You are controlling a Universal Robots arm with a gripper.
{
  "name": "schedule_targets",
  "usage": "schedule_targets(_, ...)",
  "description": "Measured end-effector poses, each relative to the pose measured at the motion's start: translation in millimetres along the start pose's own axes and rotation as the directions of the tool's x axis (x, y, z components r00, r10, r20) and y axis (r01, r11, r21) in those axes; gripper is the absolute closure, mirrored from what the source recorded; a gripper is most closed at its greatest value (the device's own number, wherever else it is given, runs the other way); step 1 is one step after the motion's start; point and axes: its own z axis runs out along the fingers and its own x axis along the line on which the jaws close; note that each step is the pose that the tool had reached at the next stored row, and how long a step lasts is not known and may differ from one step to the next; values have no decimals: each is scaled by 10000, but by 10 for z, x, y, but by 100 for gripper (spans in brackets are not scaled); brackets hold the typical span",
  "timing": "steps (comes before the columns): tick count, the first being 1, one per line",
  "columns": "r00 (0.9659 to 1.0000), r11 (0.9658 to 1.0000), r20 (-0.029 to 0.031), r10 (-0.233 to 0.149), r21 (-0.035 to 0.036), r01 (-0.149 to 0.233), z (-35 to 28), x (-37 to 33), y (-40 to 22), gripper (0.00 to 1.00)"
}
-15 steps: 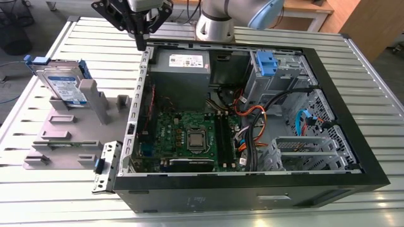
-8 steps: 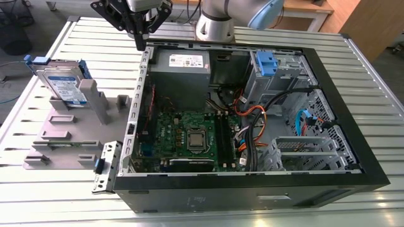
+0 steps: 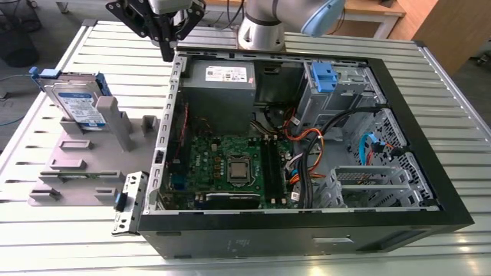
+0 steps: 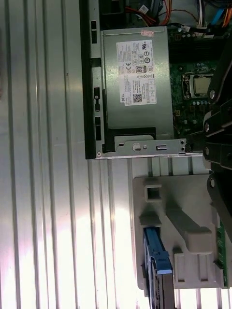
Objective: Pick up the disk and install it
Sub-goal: 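Reach for the disk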
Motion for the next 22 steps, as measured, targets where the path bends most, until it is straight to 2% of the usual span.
schedule_targets(7, 10000, 10000, 1, 1, -1, -1, 2, 73, -6, 89)
schedule_targets(16, 10000, 10000, 1, 1, -1, -1, 3, 94, -7, 89)
schedule_targets(22, 10000, 10000, 0, 1, 0, -1, 10, 131, -10, 89)
